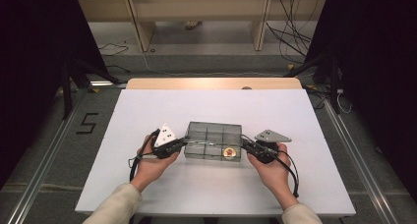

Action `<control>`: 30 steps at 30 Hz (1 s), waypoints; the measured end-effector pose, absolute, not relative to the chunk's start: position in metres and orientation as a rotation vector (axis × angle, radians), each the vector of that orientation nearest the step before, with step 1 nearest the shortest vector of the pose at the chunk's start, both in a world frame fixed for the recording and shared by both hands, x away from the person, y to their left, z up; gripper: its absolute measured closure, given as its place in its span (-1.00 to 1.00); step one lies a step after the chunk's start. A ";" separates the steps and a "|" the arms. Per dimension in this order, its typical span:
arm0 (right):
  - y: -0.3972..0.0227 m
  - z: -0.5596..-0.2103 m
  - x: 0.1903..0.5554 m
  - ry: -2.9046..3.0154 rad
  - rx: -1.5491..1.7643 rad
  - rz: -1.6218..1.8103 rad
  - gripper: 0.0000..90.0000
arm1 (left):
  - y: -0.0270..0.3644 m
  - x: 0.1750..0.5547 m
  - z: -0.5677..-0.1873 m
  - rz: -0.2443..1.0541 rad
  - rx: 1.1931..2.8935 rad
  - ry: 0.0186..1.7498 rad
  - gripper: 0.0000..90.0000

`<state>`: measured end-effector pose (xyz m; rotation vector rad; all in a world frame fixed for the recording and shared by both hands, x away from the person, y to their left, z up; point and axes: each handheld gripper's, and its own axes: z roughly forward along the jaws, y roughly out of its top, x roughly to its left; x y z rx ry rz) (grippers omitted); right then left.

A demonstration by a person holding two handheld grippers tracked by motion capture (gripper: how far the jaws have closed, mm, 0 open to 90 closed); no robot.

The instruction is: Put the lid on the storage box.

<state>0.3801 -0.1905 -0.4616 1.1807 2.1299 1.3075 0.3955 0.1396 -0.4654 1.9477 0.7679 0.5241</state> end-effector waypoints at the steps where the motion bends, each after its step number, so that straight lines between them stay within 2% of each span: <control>1: -0.191 -0.462 0.380 2.131 1.181 1.308 1.00 | 0.140 0.395 -0.465 0.526 1.950 0.765 0.99; 30: -0.190 -0.463 0.368 2.166 1.147 1.293 1.00 | 0.144 0.382 -0.466 0.519 1.963 0.755 0.99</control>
